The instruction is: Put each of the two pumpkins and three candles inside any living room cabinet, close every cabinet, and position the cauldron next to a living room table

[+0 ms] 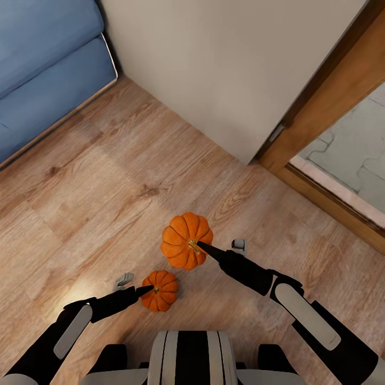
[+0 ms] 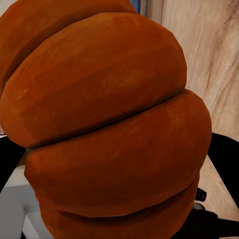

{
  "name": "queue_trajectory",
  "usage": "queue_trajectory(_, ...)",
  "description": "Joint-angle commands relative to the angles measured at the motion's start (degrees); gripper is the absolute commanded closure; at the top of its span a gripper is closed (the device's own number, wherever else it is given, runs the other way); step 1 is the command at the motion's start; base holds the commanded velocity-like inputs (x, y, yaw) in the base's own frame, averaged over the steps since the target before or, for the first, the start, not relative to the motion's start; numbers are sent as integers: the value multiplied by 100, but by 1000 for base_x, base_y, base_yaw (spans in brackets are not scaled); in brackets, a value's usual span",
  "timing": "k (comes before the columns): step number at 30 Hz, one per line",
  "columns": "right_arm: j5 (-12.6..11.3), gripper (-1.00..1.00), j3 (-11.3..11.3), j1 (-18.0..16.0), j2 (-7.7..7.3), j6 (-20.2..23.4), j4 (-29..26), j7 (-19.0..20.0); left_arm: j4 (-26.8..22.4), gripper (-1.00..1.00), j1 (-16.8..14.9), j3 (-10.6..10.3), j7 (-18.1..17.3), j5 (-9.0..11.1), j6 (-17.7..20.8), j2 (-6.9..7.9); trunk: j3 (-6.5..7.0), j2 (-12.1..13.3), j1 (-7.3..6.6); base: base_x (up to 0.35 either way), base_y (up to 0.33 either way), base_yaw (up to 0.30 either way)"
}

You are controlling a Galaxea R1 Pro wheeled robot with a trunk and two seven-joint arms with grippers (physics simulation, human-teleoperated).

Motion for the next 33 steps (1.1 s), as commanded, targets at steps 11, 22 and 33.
queue_trajectory(11,-63,100,6,-4,-4,26,0,8,-4,100,-2,-11,5,19,21,4,86,4,-11,0,0,0)
queue_trajectory(22,-63,100,6,-4,-4,26,5,8,-3,100,-2,-15,4,19,21,13,285,16,-34,0,0,0)
queue_trajectory(33,-72,100,6,-4,-4,23,42,-22,-17,100,-2,31,5,19,33,38,529,31,-63,0,0,0)
